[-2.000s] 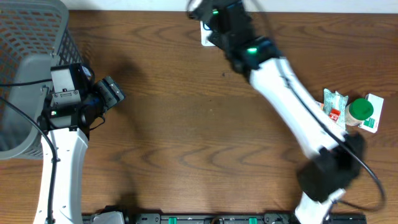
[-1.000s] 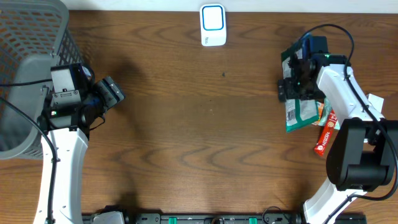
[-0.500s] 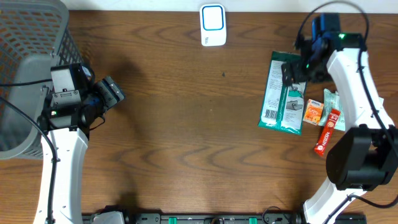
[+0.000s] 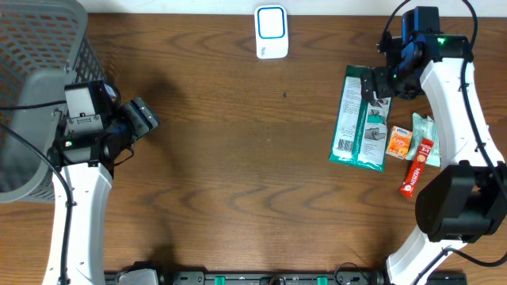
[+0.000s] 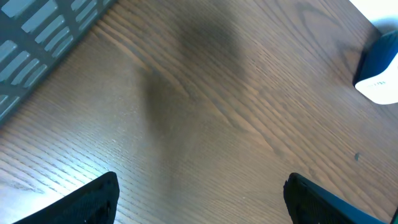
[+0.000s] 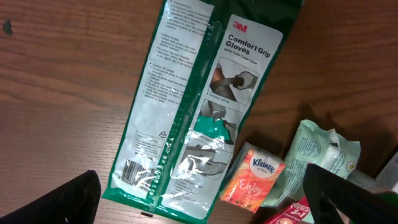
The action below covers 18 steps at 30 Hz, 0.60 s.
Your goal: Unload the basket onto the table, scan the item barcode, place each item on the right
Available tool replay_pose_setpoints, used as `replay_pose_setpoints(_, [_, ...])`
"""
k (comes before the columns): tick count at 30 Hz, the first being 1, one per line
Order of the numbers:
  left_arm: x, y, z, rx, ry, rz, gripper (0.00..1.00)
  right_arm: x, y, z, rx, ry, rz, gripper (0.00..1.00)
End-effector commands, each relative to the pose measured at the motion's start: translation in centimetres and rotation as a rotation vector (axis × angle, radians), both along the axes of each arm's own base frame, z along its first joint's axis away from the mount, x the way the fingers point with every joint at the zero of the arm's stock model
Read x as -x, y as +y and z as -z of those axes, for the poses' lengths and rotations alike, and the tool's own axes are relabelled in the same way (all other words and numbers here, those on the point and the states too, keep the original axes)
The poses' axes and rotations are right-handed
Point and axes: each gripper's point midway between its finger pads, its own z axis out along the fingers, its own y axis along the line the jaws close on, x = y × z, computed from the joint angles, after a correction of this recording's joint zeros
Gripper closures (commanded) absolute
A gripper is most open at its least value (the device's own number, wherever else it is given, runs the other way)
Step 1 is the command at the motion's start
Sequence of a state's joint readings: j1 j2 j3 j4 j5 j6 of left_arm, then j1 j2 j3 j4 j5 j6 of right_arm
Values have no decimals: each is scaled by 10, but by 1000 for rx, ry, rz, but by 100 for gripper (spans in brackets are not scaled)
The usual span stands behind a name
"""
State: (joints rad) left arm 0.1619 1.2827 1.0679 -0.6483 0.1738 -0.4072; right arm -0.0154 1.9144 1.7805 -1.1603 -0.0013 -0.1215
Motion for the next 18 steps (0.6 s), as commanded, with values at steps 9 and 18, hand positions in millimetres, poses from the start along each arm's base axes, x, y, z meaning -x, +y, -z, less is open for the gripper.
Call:
replay_pose_setpoints(9, [1,3,2,-8,6,-7,14,0,5,-3,0,-6,-24,1])
replay_pose_setpoints(18, [1,3,2,-8,6,-7,14,0,4,0,0,2,-23,1])
